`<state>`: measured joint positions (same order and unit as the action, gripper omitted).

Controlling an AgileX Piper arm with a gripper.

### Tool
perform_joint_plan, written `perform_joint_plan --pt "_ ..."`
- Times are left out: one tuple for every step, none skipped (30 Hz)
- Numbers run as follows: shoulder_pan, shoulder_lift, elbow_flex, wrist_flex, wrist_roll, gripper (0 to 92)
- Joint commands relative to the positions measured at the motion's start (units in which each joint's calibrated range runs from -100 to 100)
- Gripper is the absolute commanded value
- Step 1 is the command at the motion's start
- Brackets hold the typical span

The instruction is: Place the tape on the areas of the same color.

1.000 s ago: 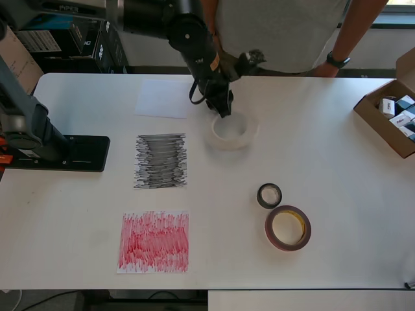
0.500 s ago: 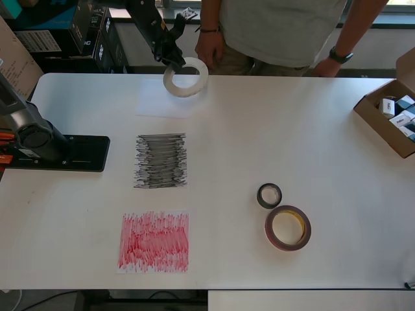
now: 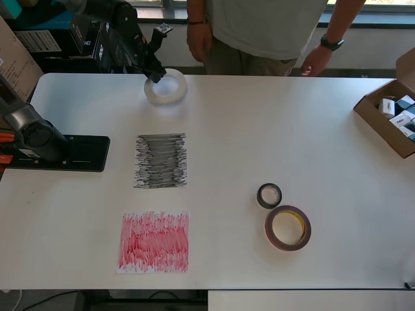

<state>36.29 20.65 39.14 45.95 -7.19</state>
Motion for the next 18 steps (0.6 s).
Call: perform_joint_plan --pt "-1.4 0.6 0.2 0.3 0.3 0.0" --pt "-1.5 1.2 0.2 0.3 0.3 0.0" --pt "-1.8 2.0 0.1 0.2 0.3 0.0" --pt "-2.0 2.6 -0.1 0.2 0.3 0.0" --pt "-2.1 3.2 -0.3 0.2 0.3 0.0" --pt "-2.2 3.6 -0.4 0.2 0.2 0.0" --pt "-2.3 4.0 -0.4 0.2 0.1 0.0" --pt "-2.3 4.1 -0.4 0.2 0.0 0.0" --pt "-2.2 4.1 -0.4 0.2 0.0 0.0" --pt "-2.2 4.2 -0.4 0.2 0.0 0.0" --pt "-2.0 4.2 -0.4 0.2 0.0 0.0" --pt "-1.9 4.2 -0.4 0.2 0.0 0.0" --pt "-1.8 4.2 -0.4 0.2 0.0 0.0" --pt "-1.6 4.3 -0.4 0.2 0.0 0.0" --pt "-1.5 4.3 -0.3 0.2 0.0 0.0" --pt "-1.5 4.3 -0.2 0.2 0.0 0.0" --pt "-1.5 4.3 0.0 -0.2 0.0 0.0" --pt "-1.5 4.3 0.3 -1.0 0.0 0.0"
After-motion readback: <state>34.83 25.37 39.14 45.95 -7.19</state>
